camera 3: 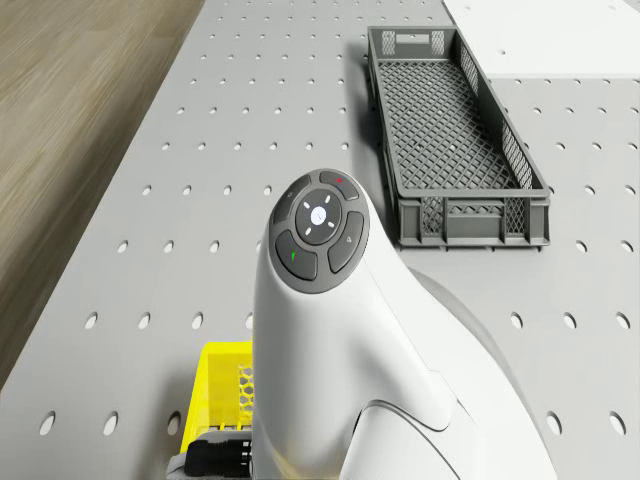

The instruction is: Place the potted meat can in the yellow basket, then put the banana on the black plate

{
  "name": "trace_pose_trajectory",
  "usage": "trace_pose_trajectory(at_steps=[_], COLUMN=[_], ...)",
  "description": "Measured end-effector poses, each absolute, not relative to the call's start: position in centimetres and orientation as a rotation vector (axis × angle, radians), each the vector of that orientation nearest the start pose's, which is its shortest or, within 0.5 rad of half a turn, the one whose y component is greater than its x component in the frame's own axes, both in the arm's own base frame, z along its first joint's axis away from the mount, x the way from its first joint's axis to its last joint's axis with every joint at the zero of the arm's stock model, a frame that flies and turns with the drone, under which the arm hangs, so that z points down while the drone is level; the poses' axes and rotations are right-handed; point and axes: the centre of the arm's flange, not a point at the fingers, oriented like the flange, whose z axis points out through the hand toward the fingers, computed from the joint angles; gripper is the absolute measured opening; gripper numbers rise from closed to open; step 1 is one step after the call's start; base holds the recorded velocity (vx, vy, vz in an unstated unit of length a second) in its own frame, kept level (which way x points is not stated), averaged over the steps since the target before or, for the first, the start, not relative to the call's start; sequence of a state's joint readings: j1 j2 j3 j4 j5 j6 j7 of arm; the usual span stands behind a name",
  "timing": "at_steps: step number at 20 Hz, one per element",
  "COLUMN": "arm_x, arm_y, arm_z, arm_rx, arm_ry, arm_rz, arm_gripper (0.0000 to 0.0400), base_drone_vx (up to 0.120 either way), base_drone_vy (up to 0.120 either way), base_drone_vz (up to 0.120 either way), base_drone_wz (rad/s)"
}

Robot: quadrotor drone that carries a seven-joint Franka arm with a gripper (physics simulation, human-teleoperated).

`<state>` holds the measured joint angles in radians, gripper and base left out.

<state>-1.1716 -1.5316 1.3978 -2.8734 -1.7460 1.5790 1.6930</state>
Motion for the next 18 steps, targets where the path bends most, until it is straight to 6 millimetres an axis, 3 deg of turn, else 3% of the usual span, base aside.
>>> trace_pose_trajectory(at_steps=[11,18], arm_x=[30.68,30.68], arm_y=[0.00,0.00], arm_z=[48.28,48.27], arm_rx=[0.001,0.001], arm_ry=[-0.002,-0.002], arm_rz=[0.786,0.786], arm_gripper=[0.0400,0.0400], base_drone_vx=[0.116,0.000], base_drone_vy=[-0.120,-0.120], base_drone_vz=[0.000,0.000], base_drone_wz=[0.000,0.000])
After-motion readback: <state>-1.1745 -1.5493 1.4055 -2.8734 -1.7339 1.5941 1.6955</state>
